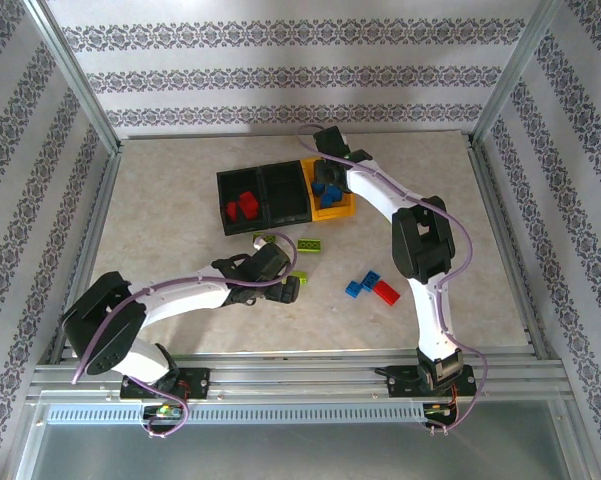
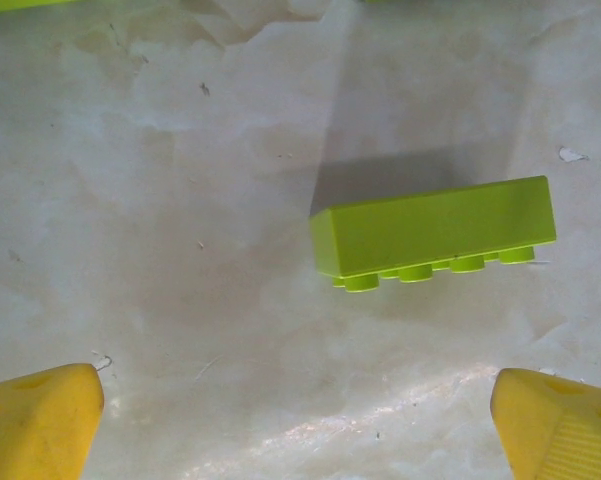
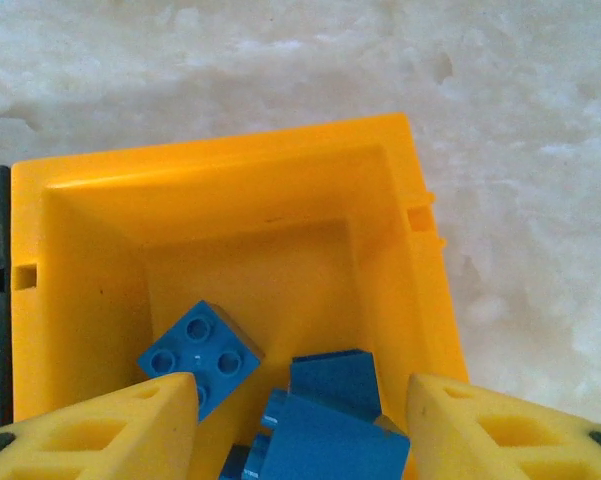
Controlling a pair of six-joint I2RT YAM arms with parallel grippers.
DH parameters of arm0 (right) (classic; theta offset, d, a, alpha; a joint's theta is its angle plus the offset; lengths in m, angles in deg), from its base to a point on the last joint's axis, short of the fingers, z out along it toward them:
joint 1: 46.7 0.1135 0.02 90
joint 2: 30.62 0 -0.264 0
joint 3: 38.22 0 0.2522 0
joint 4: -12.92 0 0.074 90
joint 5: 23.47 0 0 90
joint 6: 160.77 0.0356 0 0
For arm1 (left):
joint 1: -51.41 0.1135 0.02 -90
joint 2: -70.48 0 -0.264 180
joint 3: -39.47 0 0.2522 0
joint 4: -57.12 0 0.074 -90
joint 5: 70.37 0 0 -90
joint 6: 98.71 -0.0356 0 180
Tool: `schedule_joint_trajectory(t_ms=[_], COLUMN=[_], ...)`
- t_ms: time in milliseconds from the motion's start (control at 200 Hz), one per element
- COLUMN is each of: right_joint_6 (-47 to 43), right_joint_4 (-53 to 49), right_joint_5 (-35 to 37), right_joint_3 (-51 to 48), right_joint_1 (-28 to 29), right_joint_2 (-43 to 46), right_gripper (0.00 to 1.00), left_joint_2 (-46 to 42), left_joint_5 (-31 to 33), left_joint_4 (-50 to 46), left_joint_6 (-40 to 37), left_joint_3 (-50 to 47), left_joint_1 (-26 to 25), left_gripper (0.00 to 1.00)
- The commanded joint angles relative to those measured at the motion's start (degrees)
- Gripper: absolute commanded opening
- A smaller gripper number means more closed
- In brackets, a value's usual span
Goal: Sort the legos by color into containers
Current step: Place the lego in the container, then pick up the lego from the center of the table.
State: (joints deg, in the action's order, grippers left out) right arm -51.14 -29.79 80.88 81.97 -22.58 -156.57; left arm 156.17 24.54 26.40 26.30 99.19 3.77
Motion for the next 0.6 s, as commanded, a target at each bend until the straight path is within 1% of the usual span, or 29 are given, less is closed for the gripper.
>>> schedule_joint_trajectory(t_ms=[0,110,260,295,315,595], right_joint_6=[0.51,1.94,4.15,4.84,5.26,9.48], right_joint_4=[-0.97,0.42,2.26,2.62,2.87,3.9], right_joint_5=[1.23,0.96,1.01,1.1,1.14,2.48], right_joint_3=[-3.49,-8.99,-18.32,-20.46,-21.94,-36.78], right_joint_1=[-0.14,-0.04,-0.04,-0.04,-0.04,0.31], right_joint_2=[7.06,12.36,20.34,22.16,23.48,36.59], right_gripper=[0.62,0.68,0.82,0.89,0.98,0.98], left_joint_2=[1.56,3.09,5.64,6.26,6.6,11.23], left_joint_5=[-0.46,-0.77,-0.94,-1.08,-1.17,-0.2], left_joint_4=[2.66,3.62,4.63,4.81,4.9,3.78], left_joint_6=[0.49,0.17,0.04,-0.03,-0.11,-1.21], left_joint_3=[2.41,3.42,5.25,5.72,5.99,9.53], left_joint_1=[-0.88,-1.14,-1.41,-1.41,-1.49,-1.52], left_gripper=[1.0,1.0,0.99,0.99,0.99,1.0])
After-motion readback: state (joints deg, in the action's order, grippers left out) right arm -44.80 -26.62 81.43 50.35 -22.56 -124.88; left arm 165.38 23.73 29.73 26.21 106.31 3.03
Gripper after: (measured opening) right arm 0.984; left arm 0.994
